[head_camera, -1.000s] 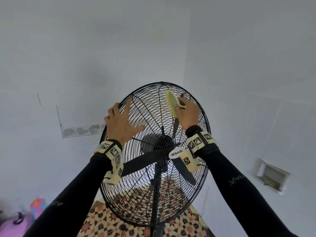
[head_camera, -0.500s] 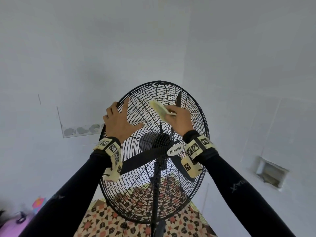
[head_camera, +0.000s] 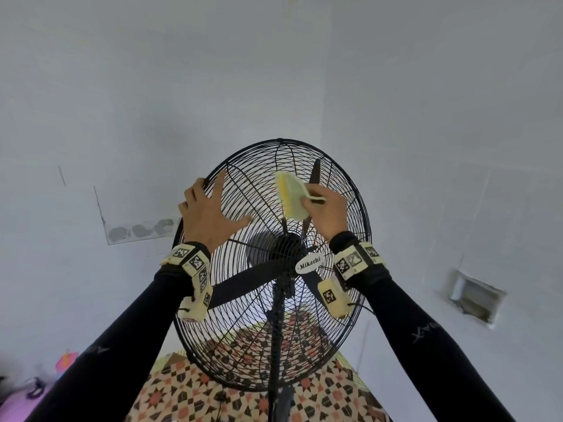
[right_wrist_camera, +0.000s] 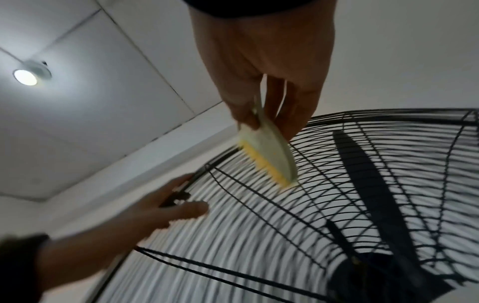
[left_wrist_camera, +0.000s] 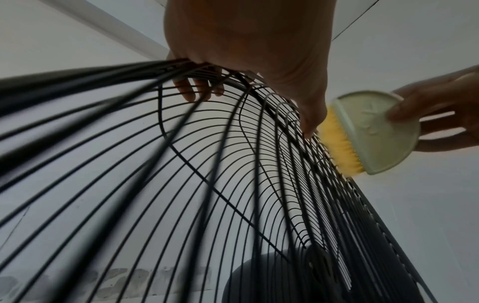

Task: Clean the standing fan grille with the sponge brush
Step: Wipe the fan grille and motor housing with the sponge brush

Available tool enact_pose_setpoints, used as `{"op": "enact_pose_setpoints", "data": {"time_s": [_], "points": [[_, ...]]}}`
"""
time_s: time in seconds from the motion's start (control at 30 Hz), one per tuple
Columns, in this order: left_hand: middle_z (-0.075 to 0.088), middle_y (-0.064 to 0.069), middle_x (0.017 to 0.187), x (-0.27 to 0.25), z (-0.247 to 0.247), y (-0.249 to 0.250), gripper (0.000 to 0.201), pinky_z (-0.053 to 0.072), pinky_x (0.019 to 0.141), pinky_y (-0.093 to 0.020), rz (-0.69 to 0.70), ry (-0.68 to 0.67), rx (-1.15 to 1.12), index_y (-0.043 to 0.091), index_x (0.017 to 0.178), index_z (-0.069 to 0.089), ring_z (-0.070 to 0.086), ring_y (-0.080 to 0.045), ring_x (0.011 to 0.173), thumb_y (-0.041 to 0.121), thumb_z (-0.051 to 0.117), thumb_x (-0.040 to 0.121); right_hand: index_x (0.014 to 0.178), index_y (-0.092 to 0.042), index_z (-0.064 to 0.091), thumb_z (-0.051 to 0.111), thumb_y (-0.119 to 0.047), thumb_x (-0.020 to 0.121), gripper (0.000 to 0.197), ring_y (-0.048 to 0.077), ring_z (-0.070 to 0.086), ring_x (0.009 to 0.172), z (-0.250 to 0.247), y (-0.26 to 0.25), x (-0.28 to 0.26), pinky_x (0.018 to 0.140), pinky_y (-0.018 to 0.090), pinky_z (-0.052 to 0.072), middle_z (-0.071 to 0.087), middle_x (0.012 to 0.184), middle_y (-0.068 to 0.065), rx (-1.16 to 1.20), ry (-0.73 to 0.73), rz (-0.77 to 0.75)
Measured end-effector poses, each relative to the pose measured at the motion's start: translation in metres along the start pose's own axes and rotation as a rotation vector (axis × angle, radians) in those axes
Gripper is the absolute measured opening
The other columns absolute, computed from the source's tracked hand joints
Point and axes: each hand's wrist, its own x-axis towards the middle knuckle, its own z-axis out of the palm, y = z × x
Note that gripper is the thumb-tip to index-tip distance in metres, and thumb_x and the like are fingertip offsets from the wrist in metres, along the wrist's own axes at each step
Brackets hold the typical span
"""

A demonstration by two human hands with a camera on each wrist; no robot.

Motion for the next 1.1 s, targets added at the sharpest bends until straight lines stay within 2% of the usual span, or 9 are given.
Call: {"op": "enact_pose_setpoints", "data": {"time_s": [0.17, 0.23, 0.33, 0.43, 0.57, 0.67, 0.87, 1.0, 1.1], "points": [[0.025, -0.025, 0.159, 0.002, -0.001, 0.003, 0.119, 0.033, 0.109, -0.062, -0.017, -0.018, 0.006, 0.030, 0.164, 0.010, 0.028, -0.044, 0.141, 0.086, 0.063, 0.073, 0.123, -0.013, 0.072, 0.074, -0.017, 0.092, 0.031, 0.010, 0.069, 0.082, 0.013, -0.004, -0.017, 0.079, 0.028, 0.061, 0.076, 0.106, 0.002, -0.094, -0.010, -0.110], [0.025, -0.025, 0.159, 0.003, -0.001, 0.000, 0.119, 0.033, 0.109, -0.062, -0.024, -0.019, 0.010, 0.031, 0.164, 0.009, 0.029, -0.044, 0.141, 0.087, 0.062, 0.072, 0.122, -0.010, 0.072, 0.072, -0.011, 0.091, 0.032, 0.007, 0.067, 0.091, 0.010, -0.007, -0.017, 0.086, 0.022, 0.059, 0.074, 0.112, 0.000, -0.034, -0.098, -0.121], [0.025, -0.025, 0.159, -0.001, -0.001, 0.000, 0.118, 0.034, 0.109, -0.063, -0.005, -0.010, 0.011, 0.031, 0.163, 0.009, 0.029, -0.045, 0.141, 0.086, 0.061, 0.074, 0.126, -0.010, 0.070, 0.072, -0.014, 0.092, 0.034, 0.007, 0.066, 0.089, 0.003, 0.001, -0.008, 0.075, 0.008, 0.054, 0.072, 0.111, -0.001, -0.069, 0.064, -0.060], [0.025, -0.025, 0.159, -0.001, -0.001, 0.002, 0.118, 0.033, 0.109, -0.063, -0.008, -0.012, 0.012, 0.031, 0.163, 0.009, 0.029, -0.045, 0.142, 0.085, 0.063, 0.074, 0.125, -0.018, 0.071, 0.073, -0.026, 0.093, 0.033, 0.011, 0.070, 0.075, 0.011, 0.008, -0.010, 0.071, 0.028, 0.062, 0.076, 0.101, -0.001, -0.235, 0.077, -0.056], [0.024, -0.025, 0.159, 0.001, -0.001, 0.000, 0.119, 0.032, 0.110, -0.062, -0.023, -0.017, 0.001, 0.030, 0.164, 0.010, 0.028, -0.044, 0.142, 0.085, 0.064, 0.074, 0.123, -0.011, 0.072, 0.073, -0.013, 0.091, 0.032, 0.009, 0.067, 0.095, 0.002, 0.004, -0.014, 0.087, 0.022, 0.058, 0.073, 0.117, 0.002, -0.050, -0.159, -0.058], [0.025, -0.024, 0.159, -0.001, 0.000, 0.001, 0.118, 0.032, 0.110, -0.063, 0.002, -0.007, -0.006, 0.031, 0.163, 0.010, 0.028, -0.044, 0.142, 0.085, 0.063, 0.073, 0.125, -0.010, 0.070, 0.072, -0.014, 0.092, 0.033, 0.008, 0.065, 0.094, -0.003, 0.016, -0.016, 0.074, 0.006, 0.051, 0.073, 0.118, 0.005, -0.047, 0.028, -0.015], [0.024, -0.026, 0.159, 0.000, -0.001, 0.001, 0.119, 0.031, 0.110, -0.064, -0.020, -0.019, -0.014, 0.030, 0.163, 0.010, 0.028, -0.045, 0.142, 0.086, 0.064, 0.073, 0.121, -0.010, 0.073, 0.074, -0.014, 0.090, 0.031, 0.007, 0.066, 0.093, 0.004, 0.009, -0.031, 0.088, 0.025, 0.058, 0.074, 0.113, 0.000, -0.007, -0.119, -0.056], [0.024, -0.025, 0.160, -0.005, -0.003, 0.003, 0.117, 0.032, 0.110, -0.063, 0.002, -0.010, -0.013, 0.031, 0.163, 0.010, 0.028, -0.044, 0.143, 0.085, 0.063, 0.074, 0.124, -0.014, 0.072, 0.071, -0.024, 0.094, 0.032, 0.008, 0.067, 0.083, 0.005, 0.019, -0.027, 0.071, 0.012, 0.049, 0.075, 0.108, -0.003, -0.126, 0.134, 0.003], [0.023, -0.025, 0.160, -0.004, -0.004, 0.002, 0.117, 0.031, 0.111, -0.063, -0.014, -0.021, -0.003, 0.031, 0.163, 0.009, 0.027, -0.044, 0.143, 0.085, 0.063, 0.074, 0.122, -0.016, 0.073, 0.074, -0.029, 0.092, 0.032, 0.009, 0.069, 0.076, 0.010, 0.026, -0.035, 0.067, 0.012, 0.053, 0.076, 0.102, -0.004, -0.125, 0.016, -0.007]]}}
